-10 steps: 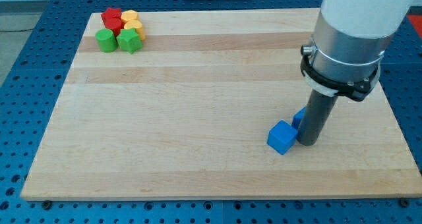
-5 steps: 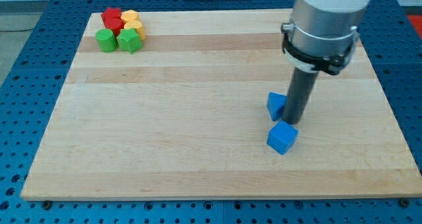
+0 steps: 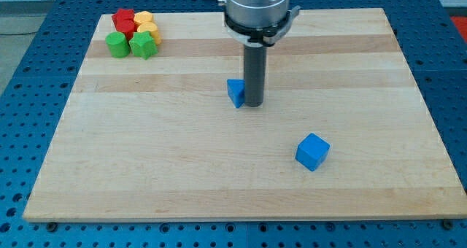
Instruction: Push the blue triangle into the group of blocks
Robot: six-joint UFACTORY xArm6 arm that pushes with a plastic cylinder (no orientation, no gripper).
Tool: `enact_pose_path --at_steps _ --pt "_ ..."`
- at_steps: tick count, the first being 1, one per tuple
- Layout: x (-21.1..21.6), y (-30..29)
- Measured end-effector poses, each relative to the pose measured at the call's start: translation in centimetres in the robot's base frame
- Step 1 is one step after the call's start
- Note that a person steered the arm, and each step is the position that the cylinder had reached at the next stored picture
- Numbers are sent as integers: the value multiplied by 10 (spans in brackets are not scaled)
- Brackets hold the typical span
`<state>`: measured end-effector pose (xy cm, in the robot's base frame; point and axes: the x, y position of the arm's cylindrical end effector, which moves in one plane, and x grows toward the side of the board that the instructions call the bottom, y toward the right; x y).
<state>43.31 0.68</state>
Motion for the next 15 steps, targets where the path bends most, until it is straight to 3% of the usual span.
enact_pose_path --at_steps 2,7,13,15 --pt "-11 -38" --pt "-97 -113" --pt "-157 -85" --pt "-181 -129"
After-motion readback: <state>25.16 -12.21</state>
